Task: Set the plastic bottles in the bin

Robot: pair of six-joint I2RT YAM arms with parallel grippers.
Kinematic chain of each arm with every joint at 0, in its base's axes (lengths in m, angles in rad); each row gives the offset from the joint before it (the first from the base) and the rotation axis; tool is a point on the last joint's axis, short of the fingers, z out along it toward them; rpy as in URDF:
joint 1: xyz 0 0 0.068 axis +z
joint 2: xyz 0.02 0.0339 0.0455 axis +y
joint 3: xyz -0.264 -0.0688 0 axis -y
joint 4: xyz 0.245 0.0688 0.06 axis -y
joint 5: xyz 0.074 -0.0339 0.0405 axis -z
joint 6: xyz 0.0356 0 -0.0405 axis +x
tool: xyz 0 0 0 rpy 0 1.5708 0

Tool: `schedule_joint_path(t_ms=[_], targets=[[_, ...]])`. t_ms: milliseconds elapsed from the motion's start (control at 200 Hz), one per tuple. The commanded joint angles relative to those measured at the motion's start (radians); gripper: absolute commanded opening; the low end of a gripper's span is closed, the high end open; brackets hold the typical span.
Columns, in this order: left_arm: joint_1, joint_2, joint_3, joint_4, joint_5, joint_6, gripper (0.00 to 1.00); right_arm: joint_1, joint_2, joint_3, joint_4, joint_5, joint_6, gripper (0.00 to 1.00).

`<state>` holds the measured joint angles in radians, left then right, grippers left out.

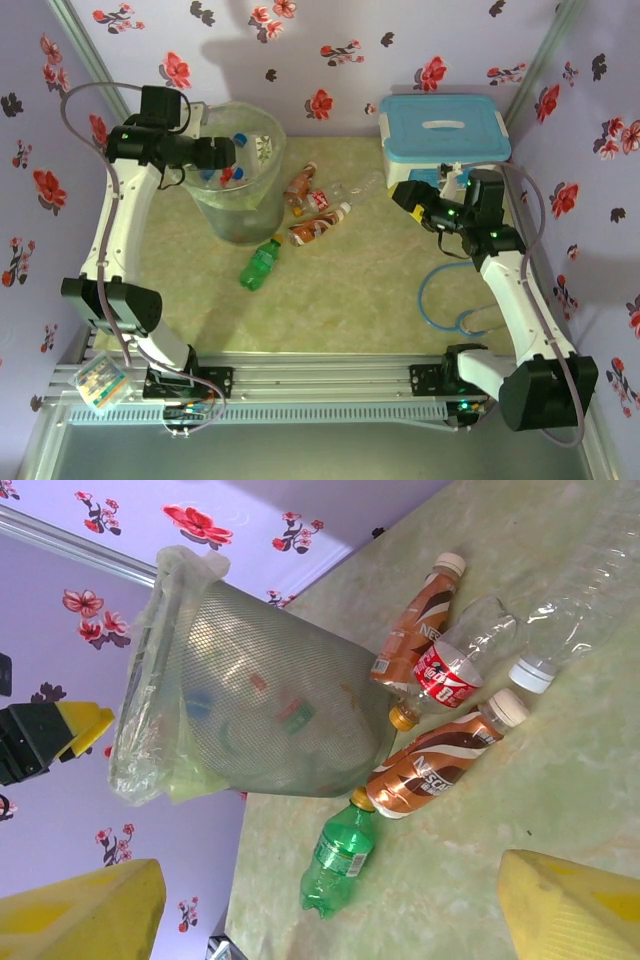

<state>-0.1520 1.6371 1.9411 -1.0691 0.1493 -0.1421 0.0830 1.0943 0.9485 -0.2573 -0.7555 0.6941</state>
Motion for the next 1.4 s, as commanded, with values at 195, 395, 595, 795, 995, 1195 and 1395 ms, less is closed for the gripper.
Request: schedule_joint_path(t_ms=[195, 395, 595, 795, 995, 1195, 1395], targets=[[-0.001, 0.073, 0.092, -0.015, -0.04, 0.03, 0.63, -0.005, -0.015, -0.002, -0.015, 0.019, -0.029, 0.86], [-0.057, 0.13, 0.079, -0.038, -0.101, 0.096, 0.63, -0.005, -0.02, -0.006, -0.019, 0.025, -0.026, 0.86], [-0.062, 0.177, 0.056, -0.038, -0.287, 0.14, 0.57, -0.005, -0.017, -0.002, -0.018, 0.024, -0.024, 0.86], [-0.059, 0.193, 0.056, -0.014, -0.39, 0.141, 0.51, -0.005, -0.022, -0.004, -0.02, 0.027, -0.021, 0.86], [-0.043, 0.236, 0.086, -0.033, -0.408, 0.133, 0.5, -0.005, -0.018, -0.005, -0.022, 0.029, -0.023, 0.86], [-0.039, 0.25, 0.126, -0.046, -0.402, 0.126, 0.68, -0.005, -0.021, -0.002, -0.034, 0.031, -0.031, 0.86], [-0.042, 0.214, 0.206, -0.042, -0.301, 0.122, 0.82, -0.005, -0.02, -0.002, -0.033, 0.034, -0.03, 0.86]])
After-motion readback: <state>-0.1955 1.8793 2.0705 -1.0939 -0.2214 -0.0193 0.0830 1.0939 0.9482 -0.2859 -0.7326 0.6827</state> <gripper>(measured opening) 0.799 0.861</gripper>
